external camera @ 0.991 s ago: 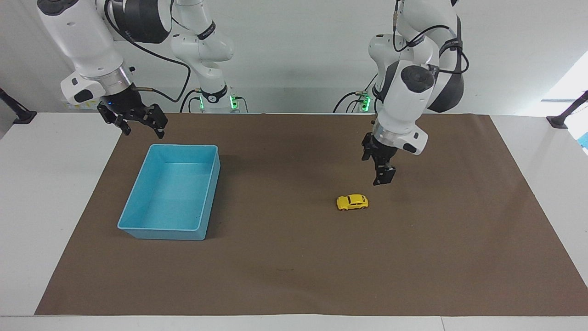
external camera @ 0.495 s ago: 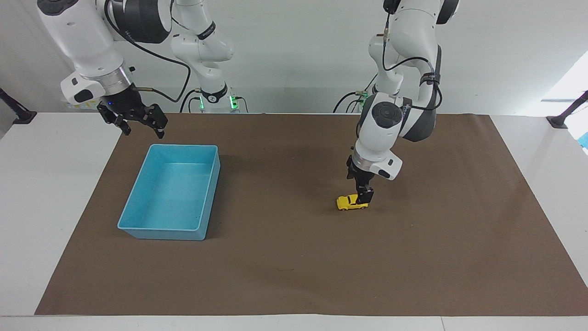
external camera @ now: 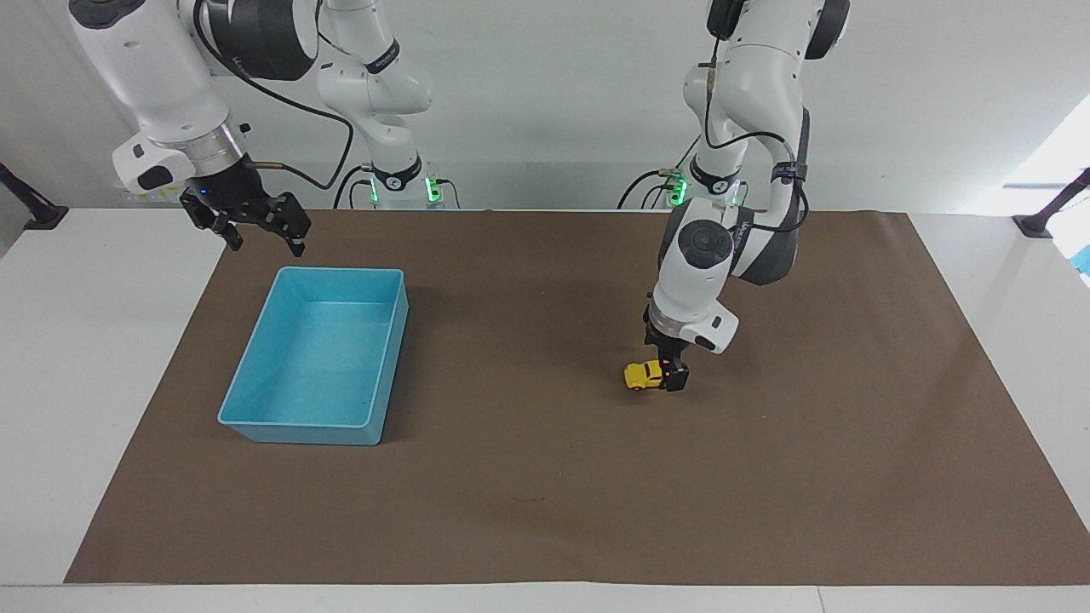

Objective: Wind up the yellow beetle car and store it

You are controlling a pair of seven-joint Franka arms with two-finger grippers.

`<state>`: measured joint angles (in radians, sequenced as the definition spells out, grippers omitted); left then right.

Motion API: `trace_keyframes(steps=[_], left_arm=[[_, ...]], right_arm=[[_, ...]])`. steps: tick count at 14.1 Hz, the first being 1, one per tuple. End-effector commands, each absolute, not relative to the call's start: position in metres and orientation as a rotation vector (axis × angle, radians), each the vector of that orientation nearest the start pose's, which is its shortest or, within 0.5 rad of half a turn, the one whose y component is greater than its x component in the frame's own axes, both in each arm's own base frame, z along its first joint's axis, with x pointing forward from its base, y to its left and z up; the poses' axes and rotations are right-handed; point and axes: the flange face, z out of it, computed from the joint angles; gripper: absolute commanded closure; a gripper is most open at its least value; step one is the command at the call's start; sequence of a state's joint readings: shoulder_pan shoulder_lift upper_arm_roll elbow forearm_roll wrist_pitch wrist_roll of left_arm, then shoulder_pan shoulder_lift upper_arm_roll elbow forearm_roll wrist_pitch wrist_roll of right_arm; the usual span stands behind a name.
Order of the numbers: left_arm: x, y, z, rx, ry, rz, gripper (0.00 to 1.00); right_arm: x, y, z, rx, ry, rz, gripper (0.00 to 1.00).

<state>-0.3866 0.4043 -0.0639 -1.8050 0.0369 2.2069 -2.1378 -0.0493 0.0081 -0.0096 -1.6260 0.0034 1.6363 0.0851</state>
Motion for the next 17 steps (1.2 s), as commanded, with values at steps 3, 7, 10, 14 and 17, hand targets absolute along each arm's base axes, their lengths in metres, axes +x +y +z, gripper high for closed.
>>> trace_keyframes(steps=[3,7,10,14,17], left_arm=[[0.575,-0.278,0.311,2.132,2.329,0.069,0.00],[0.578,-0.278,0.314,2.126,2.318,0.078,0.49],[0.577,-0.279,0.312,2.143,2.304,0.076,1.00],[0.575,-0.279,0.309,2.156,2.293,0.081,1.00],[0.575,-0.270,0.304,2.220,2.250,0.080,1.00]], right_arm=[[0.557,-0.032,0.604,-3.128,0.243,-0.002,0.00],[0.557,-0.031,0.604,-3.128,0.241,-0.002,0.00],[0.557,-0.032,0.604,-3.128,0.243,-0.002,0.00],[0.557,-0.032,0.604,-3.128,0.243,-0.002,0.00],[0.557,-0.031,0.604,-3.128,0.241,-0.002,0.00]])
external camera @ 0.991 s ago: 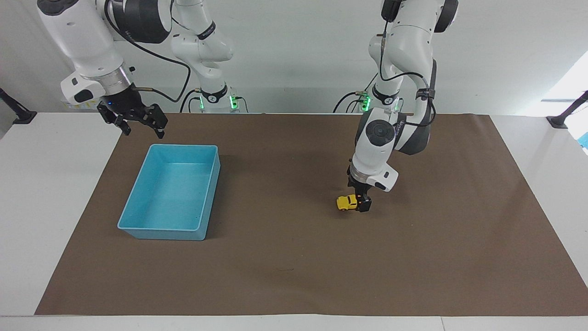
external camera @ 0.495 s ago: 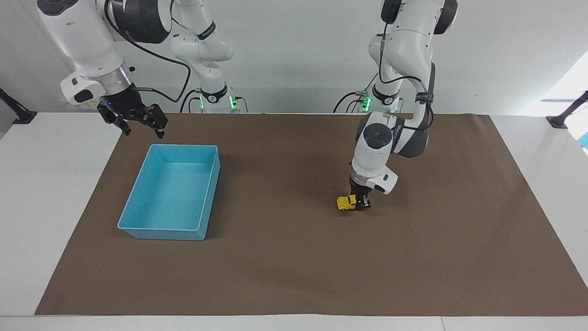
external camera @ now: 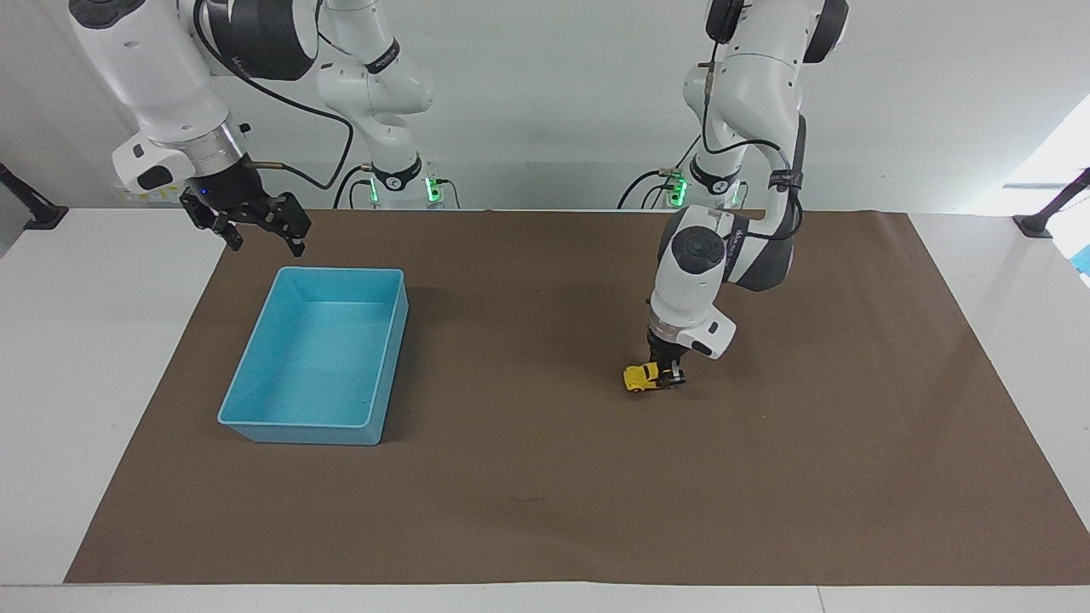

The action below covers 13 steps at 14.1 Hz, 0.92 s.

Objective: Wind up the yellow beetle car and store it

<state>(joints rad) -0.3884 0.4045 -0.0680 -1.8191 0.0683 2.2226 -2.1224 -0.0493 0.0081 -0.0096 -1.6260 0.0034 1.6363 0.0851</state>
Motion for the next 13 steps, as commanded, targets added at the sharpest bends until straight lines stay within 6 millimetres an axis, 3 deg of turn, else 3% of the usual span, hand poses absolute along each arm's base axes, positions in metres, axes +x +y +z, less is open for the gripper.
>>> trace_keyframes(steps=[1,5,13], left_arm=[[0.577,-0.264,0.303,2.237,2.224,0.083,1.00],[0.585,-0.226,0.294,2.246,2.222,0.103,1.00],[0.599,-0.179,0.289,2.245,2.247,0.199,1.00]], right_arm=[[0.557,-0.032,0.604,-3.128,0.243,-0.002,0.00],[0.557,-0.031,0.604,-3.128,0.241,-0.002,0.00],[0.557,-0.032,0.604,-3.128,0.243,-0.002,0.00]])
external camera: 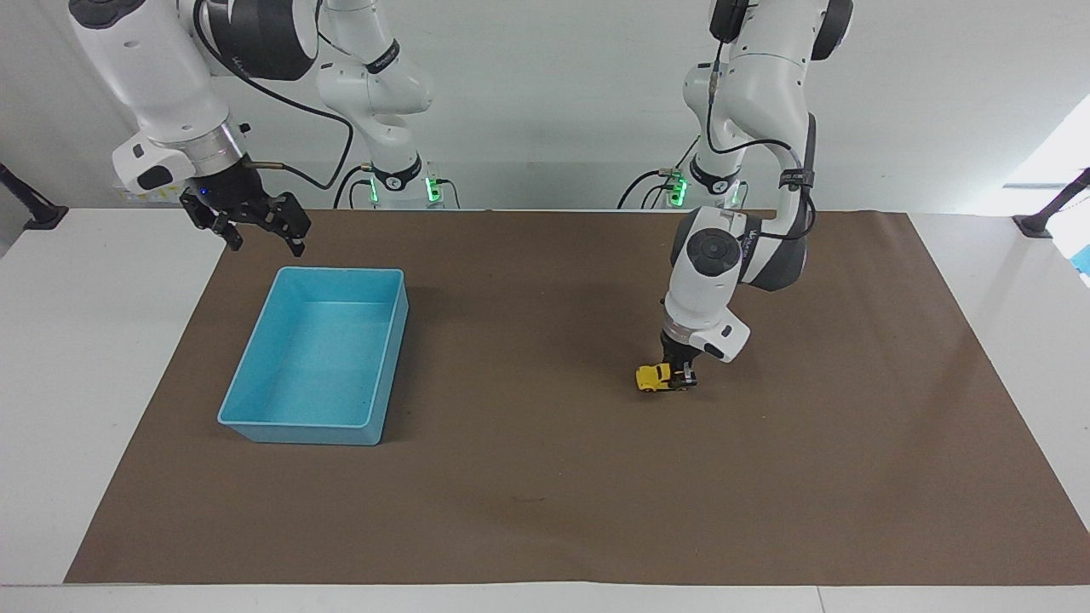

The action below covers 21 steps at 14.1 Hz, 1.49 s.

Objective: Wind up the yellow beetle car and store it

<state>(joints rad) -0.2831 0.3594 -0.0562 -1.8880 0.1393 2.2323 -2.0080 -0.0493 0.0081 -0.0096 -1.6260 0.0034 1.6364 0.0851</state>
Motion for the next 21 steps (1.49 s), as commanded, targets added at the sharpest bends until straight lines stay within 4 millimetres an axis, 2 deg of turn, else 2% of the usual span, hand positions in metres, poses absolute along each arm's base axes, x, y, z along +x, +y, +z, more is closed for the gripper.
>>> trace_keyframes(steps=[1,5,6,7,8,10,11,14,18,21], left_arm=[[0.599,-0.177,0.288,2.245,2.243,0.200,1.00],[0.601,-0.168,0.288,2.254,2.240,0.214,1.00],[0.601,-0.168,0.288,2.252,2.242,0.214,0.82],[0.604,-0.169,0.291,2.245,2.248,0.217,0.13],[0.606,-0.169,0.300,2.233,2.244,0.227,0.00],[0.617,-0.161,0.334,2.200,2.259,0.254,0.00],[0.618,-0.159,0.340,2.197,2.269,0.255,0.00],[0.616,-0.167,0.343,2.189,2.274,0.250,0.00],[0.615,-0.171,0.359,2.167,2.261,0.259,0.00],[0.618,-0.172,0.363,2.167,2.245,0.269,0.00]], right_arm=[[0.557,-0.031,0.604,-3.128,0.241,-0.002,0.00],[0.557,-0.032,0.604,-3.128,0.243,-0.002,0.00],[0.557,-0.031,0.604,-3.128,0.241,-0.002,0.00],[0.557,-0.032,0.604,-3.128,0.243,-0.002,0.00],[0.557,-0.032,0.604,-3.128,0.243,-0.002,0.00],[0.557,-0.031,0.604,-3.128,0.241,-0.002,0.00],[0.557,-0.032,0.604,-3.128,0.243,-0.002,0.00],[0.557,-0.032,0.604,-3.128,0.243,-0.002,0.00],[0.557,-0.031,0.604,-3.128,0.241,-0.002,0.00],[0.557,-0.032,0.604,-3.128,0.243,-0.002,0.00]])
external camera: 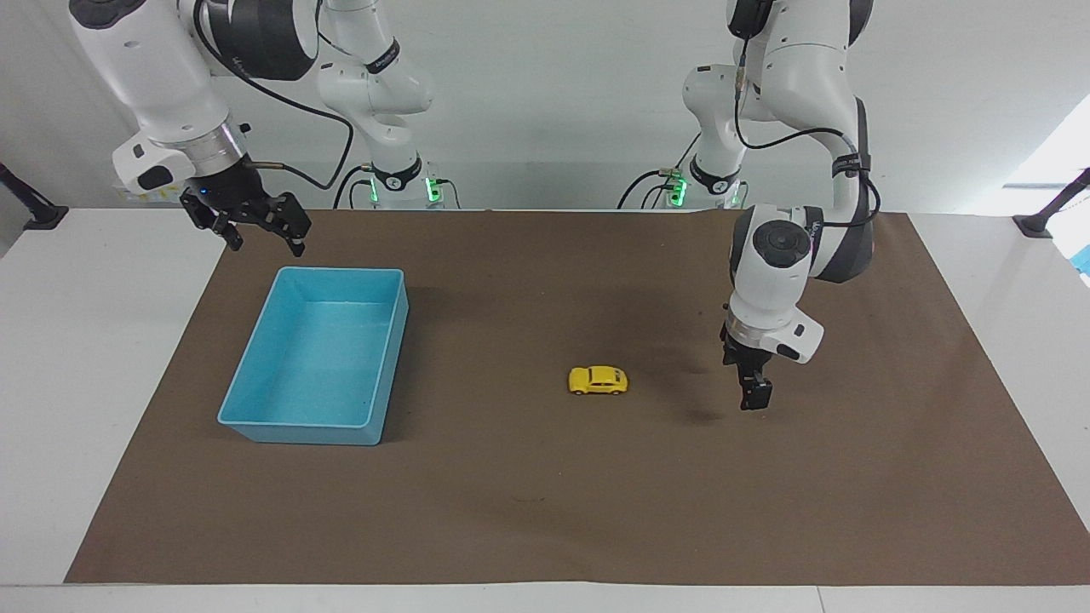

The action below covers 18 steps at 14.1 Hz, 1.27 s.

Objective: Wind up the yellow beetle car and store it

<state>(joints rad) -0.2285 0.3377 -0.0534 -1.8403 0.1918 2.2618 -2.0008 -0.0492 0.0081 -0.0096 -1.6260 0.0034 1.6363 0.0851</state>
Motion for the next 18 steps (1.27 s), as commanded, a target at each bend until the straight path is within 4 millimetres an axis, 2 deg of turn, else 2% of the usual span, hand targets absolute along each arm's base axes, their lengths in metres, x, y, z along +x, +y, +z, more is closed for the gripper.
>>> trace_keyframes(steps=[1,4,11,14,16,18], left_arm=[[0.620,-0.173,0.367,2.163,2.236,0.278,0.00],[0.629,-0.171,0.383,2.129,2.225,0.297,0.00],[0.636,-0.170,0.395,2.123,2.203,0.324,0.00],[0.639,-0.163,0.425,2.086,2.187,0.355,0.00],[0.645,-0.163,0.443,2.063,2.176,0.378,0.00],[0.651,-0.162,0.471,2.049,2.129,0.424,0.00]], right_arm=[[0.557,-0.032,0.604,-3.128,0.243,-0.002,0.00],[0.557,-0.031,0.604,-3.128,0.241,-0.002,0.00],[0.557,-0.032,0.604,-3.128,0.243,-0.002,0.00],[0.555,-0.034,0.603,-3.133,0.253,0.017,0.00],[0.555,-0.054,0.603,-3.128,0.305,0.000,0.00],[0.554,-0.057,0.603,-3.124,0.315,0.002,0.00]])
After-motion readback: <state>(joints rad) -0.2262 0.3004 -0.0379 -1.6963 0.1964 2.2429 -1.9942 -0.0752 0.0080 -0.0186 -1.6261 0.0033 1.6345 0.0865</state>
